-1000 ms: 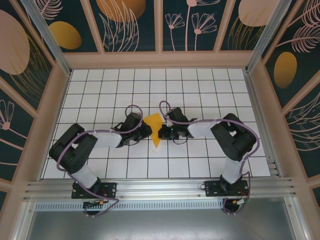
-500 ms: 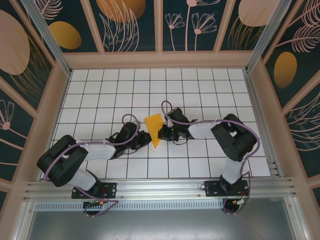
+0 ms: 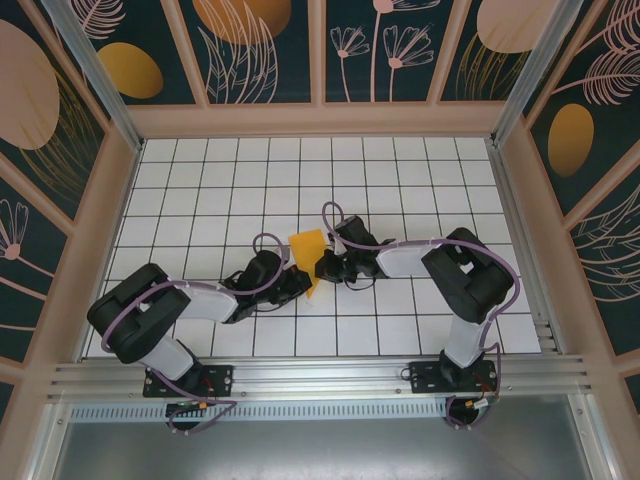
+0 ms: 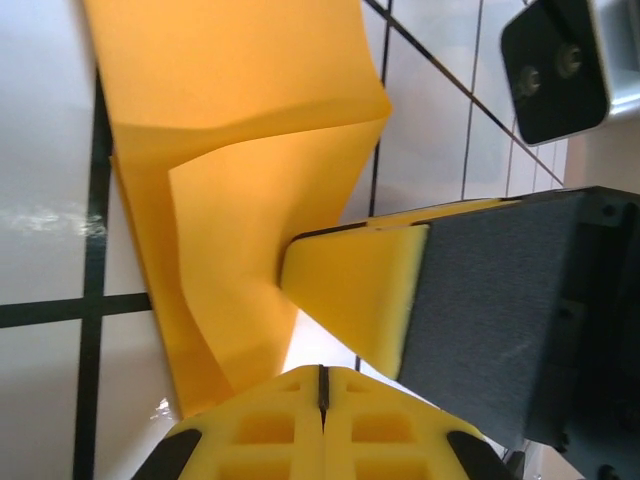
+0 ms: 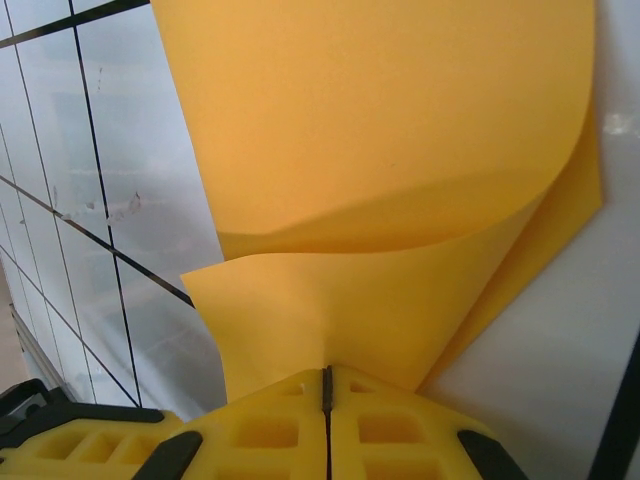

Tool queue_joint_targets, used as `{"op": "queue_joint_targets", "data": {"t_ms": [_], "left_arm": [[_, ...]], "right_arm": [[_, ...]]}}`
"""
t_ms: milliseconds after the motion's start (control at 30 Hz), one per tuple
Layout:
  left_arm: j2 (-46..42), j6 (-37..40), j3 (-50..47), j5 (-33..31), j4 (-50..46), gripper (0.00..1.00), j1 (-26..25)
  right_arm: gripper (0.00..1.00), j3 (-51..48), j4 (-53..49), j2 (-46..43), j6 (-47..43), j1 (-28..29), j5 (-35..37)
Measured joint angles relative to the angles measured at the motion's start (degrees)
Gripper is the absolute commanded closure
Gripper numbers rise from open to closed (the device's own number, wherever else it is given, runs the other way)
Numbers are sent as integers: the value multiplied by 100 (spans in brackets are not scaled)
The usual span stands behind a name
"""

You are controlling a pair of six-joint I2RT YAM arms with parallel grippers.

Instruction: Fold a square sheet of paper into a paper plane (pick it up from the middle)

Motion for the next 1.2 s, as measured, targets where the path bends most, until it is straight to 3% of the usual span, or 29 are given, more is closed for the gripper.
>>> {"op": "queue_joint_targets", "data": {"t_ms": [1200], "left_arm": [[225, 160, 520, -289, -1200, 96, -59]], "right_arm": [[92, 330, -238, 221, -575, -328, 68]]}}
